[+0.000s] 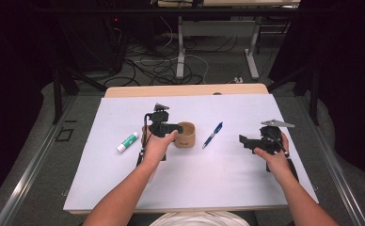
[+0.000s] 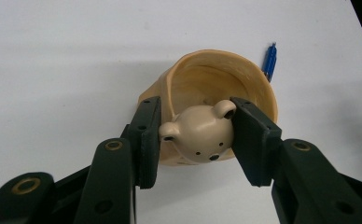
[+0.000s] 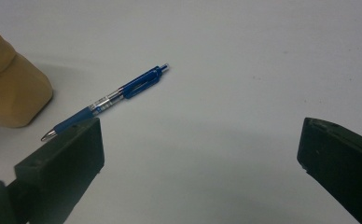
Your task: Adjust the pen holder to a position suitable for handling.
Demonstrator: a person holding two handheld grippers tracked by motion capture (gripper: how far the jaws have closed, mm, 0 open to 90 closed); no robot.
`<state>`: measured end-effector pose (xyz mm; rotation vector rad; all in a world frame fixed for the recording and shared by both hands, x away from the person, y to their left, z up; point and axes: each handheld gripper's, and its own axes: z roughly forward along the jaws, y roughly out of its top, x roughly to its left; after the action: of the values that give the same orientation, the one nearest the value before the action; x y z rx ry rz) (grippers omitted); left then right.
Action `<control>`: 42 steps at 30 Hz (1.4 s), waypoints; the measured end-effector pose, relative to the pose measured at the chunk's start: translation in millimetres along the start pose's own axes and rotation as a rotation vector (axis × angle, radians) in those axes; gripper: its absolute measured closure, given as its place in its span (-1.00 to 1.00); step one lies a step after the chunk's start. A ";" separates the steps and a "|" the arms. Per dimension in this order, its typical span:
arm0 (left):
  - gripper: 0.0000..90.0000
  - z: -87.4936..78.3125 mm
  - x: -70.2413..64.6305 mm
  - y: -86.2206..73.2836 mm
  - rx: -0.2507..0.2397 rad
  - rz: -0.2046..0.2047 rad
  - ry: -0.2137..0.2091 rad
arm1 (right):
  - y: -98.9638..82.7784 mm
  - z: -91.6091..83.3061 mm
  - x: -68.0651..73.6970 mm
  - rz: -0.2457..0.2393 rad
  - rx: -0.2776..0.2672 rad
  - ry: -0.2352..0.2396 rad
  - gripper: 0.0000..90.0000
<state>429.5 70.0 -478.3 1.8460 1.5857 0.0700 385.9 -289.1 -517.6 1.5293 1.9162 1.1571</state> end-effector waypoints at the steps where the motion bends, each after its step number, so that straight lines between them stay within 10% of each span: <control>1: 0.25 0.0 0.0 0.0 0.000 0.000 0.000 | 0.1 -0.1 0.3 0.000 0.001 0.000 -1.00; 18: 0.06 -10.1 6.1 -3.2 -0.045 0.044 -0.031 | 0.6 0.1 1.4 -0.003 -0.002 0.007 -1.00; 42: -0.19 -48.4 51.8 -23.6 -0.090 0.121 -0.024 | -0.3 1.8 4.1 -0.014 0.003 0.014 -1.00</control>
<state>400.1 138.6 -473.9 1.8643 1.4302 0.1699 385.8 -284.6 -518.1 1.5105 1.9358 1.1620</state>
